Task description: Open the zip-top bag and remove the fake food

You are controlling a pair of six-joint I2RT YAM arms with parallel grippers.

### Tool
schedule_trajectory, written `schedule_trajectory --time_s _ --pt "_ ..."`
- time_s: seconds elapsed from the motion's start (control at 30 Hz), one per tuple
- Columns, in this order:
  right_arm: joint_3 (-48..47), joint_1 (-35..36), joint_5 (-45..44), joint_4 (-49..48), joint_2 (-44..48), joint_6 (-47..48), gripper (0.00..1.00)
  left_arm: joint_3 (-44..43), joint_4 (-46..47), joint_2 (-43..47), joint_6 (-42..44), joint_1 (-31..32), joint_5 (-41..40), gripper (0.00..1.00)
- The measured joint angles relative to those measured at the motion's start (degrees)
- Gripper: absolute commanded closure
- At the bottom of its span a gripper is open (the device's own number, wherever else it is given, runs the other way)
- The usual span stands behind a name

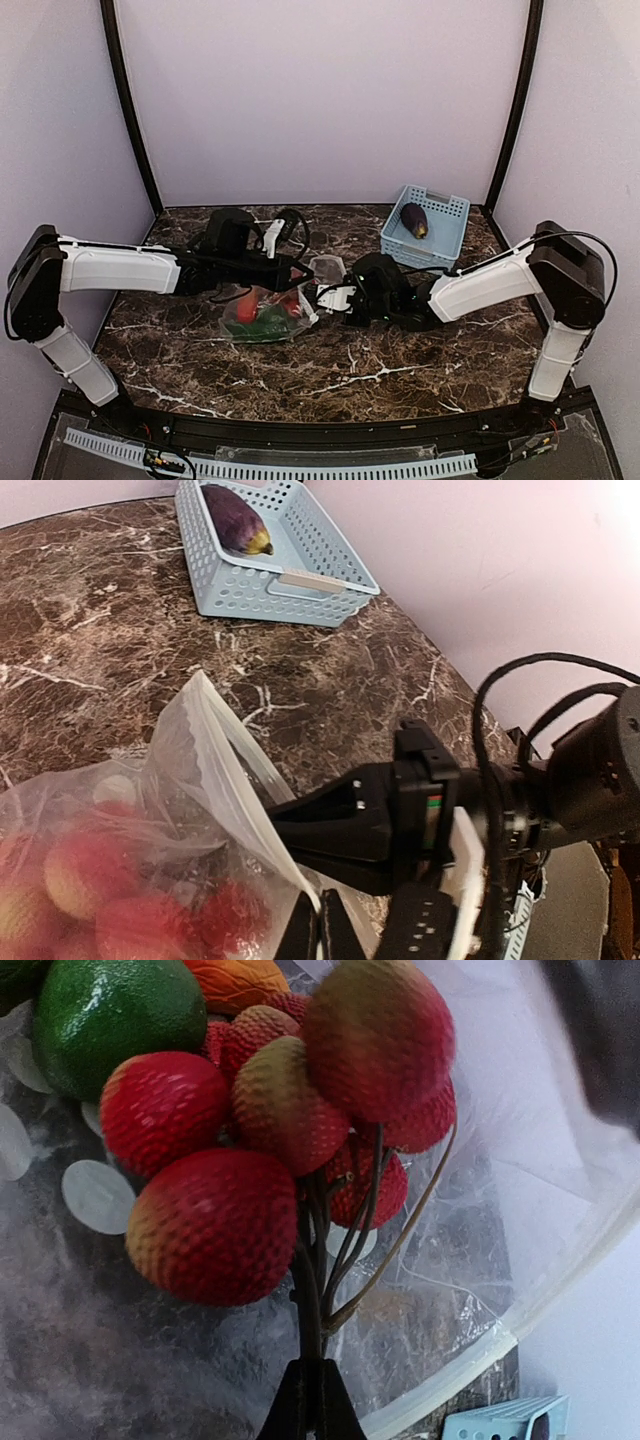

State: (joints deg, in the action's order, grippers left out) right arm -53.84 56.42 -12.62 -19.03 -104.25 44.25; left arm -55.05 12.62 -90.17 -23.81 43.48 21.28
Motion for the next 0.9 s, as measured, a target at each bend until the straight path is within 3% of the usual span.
schedule_trajectory --time_s 0.43,0.53,0.67,0.9 --pt "2.34 -0.22 0.92 5.57 6.14 -14.32 0.99 3.89 4.72 -1.07 0.81 -0.15 -0.22 0.99" --pt "2.34 -0.92 2.99 6.8 7.93 -15.98 0.88 4.48 5.49 -1.07 1.11 -0.15 -0.26 0.99" --pt "3.45 -3.34 6.78 6.14 10.05 -17.53 0.65 5.4 5.9 -0.98 1.2 -0.15 -0.22 0.99" --pt "5.03 -7.67 14.86 6.29 10.25 -16.83 0.61 5.53 6.01 -0.35 1.27 -0.15 0.31 0.99"
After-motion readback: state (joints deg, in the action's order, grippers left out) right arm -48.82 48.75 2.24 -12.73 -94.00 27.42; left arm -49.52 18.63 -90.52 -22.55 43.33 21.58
